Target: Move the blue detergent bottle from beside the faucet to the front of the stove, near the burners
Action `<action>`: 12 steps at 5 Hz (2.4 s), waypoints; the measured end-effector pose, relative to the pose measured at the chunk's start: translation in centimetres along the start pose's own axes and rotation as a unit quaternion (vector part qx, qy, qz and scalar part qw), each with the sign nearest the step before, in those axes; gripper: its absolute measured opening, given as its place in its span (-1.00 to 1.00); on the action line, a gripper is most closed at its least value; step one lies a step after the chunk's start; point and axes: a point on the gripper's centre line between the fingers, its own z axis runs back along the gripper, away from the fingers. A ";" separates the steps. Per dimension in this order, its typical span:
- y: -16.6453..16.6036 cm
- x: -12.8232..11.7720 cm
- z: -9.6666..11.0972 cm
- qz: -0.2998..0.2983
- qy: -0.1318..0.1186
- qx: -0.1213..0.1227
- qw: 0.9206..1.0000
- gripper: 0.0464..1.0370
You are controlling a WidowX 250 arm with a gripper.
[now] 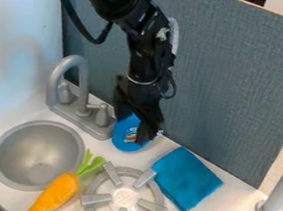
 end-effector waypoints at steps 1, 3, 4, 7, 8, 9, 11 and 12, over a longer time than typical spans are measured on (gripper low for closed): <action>1.1 0.7 0.3 -0.022 -0.004 0.029 0.999 0.93; 4.2 2.4 -0.9 -0.052 0.004 0.021 0.998 0.93; 5.2 3.6 -1.7 -0.074 0.003 0.016 0.997 0.93; 6.8 5.5 -2.9 -0.095 0.001 0.003 0.995 0.93; 6.5 5.7 -3.7 -0.103 0.006 -0.012 0.995 0.93; 6.3 5.5 -4.9 -0.109 0.018 -0.017 0.994 0.93; 5.8 5.3 -5.6 -0.109 0.036 -0.011 0.993 0.43; 5.5 5.2 -5.6 -0.111 0.036 -0.010 0.993 0.39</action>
